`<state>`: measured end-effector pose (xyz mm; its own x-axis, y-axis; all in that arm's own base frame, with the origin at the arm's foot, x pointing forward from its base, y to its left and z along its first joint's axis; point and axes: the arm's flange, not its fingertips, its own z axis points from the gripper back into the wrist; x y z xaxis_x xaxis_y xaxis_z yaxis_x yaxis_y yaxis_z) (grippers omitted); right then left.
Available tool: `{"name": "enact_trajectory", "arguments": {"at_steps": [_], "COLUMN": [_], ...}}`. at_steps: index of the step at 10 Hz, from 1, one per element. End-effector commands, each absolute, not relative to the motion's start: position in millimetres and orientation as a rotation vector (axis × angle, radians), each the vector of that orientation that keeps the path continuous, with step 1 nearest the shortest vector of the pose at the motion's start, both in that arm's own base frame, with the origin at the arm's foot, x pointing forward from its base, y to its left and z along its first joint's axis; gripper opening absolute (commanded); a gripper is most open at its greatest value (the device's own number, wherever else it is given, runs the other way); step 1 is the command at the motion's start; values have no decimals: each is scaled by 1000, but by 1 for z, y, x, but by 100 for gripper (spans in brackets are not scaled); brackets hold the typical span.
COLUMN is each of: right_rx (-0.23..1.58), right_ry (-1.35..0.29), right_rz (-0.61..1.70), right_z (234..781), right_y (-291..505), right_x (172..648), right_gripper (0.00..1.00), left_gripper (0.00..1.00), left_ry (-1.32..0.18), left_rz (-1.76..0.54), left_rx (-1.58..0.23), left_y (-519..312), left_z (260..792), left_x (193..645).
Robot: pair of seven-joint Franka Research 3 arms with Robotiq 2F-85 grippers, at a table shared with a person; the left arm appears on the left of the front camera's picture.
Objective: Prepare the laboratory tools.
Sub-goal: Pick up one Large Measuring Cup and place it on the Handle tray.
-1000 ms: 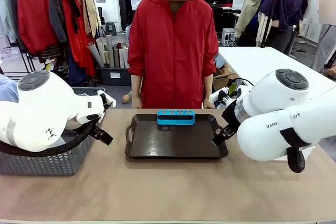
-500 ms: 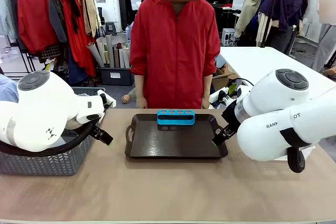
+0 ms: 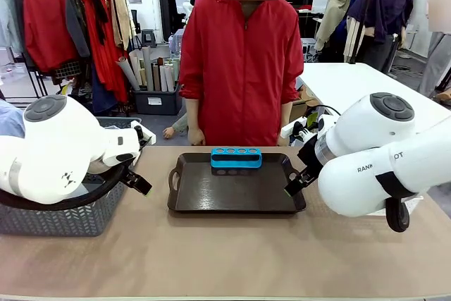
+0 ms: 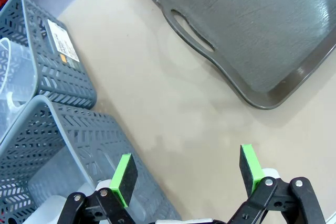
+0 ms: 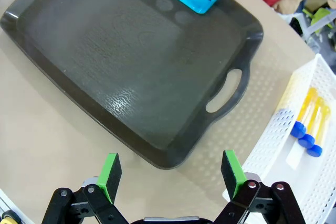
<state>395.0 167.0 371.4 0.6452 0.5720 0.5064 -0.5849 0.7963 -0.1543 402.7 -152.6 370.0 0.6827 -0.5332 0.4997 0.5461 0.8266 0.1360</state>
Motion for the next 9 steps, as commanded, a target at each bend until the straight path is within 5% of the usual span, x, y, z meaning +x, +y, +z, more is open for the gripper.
{"name": "enact_trajectory", "arguments": {"at_steps": [1,6,9], "right_rx": [24,130,218], "right_ry": [-568,-554,-545], "right_rz": [658,713,752], "right_z": [371,389,423], "right_y": [167,183,178], "right_x": [395,390,402], "right_gripper": [100,100,100], "left_gripper": [100,100,100], "left_ry": [-553,-502,-603], "left_rz": [-604,-726,-837], "left_rx": [-25,-13,-15], "left_y": [-152,-144,-130], "left_z": [370,391,402], "left_x": [403,373,347]}}
